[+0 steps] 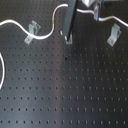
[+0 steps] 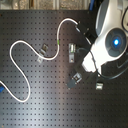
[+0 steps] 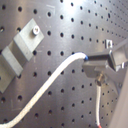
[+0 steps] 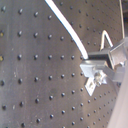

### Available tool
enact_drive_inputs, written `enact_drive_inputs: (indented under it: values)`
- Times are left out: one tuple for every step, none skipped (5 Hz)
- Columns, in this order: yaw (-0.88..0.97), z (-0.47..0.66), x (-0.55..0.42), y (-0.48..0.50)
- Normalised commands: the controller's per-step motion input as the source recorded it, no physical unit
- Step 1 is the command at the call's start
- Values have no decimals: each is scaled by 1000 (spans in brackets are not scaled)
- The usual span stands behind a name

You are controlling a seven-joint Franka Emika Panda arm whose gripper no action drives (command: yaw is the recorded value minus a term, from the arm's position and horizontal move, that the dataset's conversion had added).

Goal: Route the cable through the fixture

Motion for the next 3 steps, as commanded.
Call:
enact_drive_inputs:
  values:
    - [566, -393, -291, 403]
    - [597, -346, -229, 414]
    - [586, -316, -39, 382]
